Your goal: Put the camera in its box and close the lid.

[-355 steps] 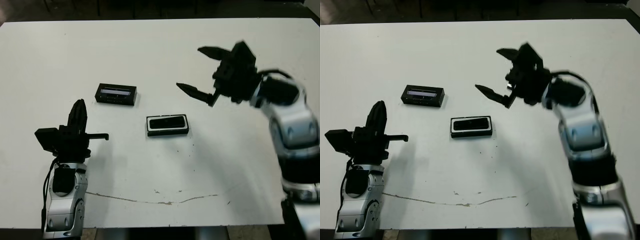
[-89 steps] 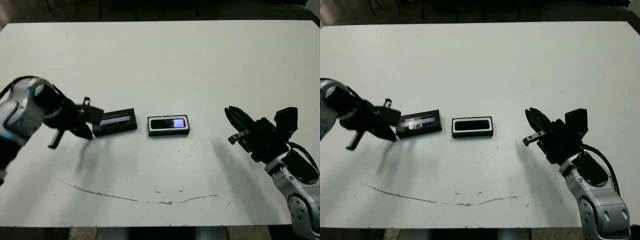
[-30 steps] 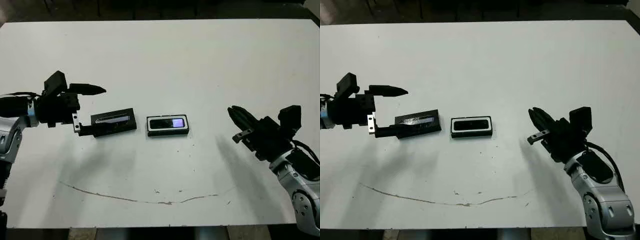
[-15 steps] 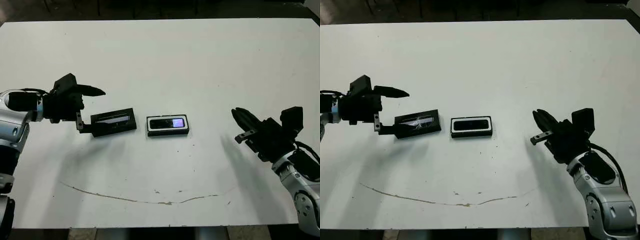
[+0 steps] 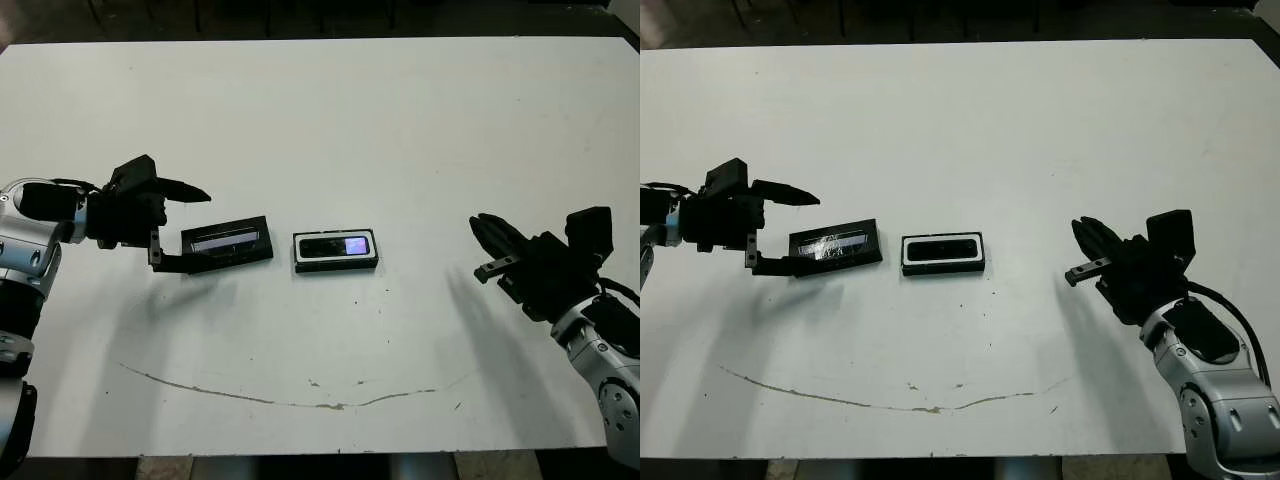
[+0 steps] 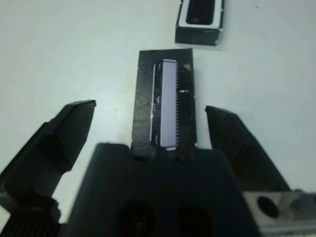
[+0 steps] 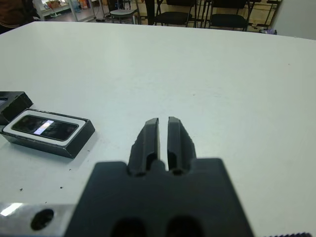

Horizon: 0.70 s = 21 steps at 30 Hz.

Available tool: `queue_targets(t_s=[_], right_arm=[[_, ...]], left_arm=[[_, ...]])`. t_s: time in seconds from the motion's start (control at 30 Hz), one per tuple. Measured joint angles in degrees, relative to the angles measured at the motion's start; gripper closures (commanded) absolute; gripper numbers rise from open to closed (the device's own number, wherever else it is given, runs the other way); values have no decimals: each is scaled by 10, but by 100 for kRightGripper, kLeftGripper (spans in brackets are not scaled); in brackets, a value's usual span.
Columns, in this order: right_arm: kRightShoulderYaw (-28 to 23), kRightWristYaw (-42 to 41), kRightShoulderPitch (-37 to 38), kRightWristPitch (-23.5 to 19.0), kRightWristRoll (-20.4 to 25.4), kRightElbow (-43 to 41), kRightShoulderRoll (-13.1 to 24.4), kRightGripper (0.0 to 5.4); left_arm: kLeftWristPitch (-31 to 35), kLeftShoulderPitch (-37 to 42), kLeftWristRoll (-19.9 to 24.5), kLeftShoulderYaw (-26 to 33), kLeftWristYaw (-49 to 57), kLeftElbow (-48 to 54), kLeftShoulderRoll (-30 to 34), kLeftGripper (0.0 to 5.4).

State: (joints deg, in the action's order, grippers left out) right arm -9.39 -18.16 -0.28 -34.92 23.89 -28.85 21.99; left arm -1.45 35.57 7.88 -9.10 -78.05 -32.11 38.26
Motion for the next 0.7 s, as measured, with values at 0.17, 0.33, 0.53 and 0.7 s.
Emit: queue_targets(t_s=[0.17, 0.33, 0.53, 0.7], right_arm=[[-1, 0, -1, -4, 2, 0, 2, 540], [-5, 1, -1, -8, 4, -2, 2, 540], [-9, 2, -1, -21, 7, -11, 3, 540], [-10, 1, -1, -21, 7, -10, 3, 540]], left_arm=[[0, 0, -3, 0, 1, -20, 0, 1], [-4, 3, -13, 0, 11, -57, -9, 1], [-6, 7, -18, -6, 9, -82, -26, 1], [-28, 11, -25, -13, 7, -95, -26, 1]])
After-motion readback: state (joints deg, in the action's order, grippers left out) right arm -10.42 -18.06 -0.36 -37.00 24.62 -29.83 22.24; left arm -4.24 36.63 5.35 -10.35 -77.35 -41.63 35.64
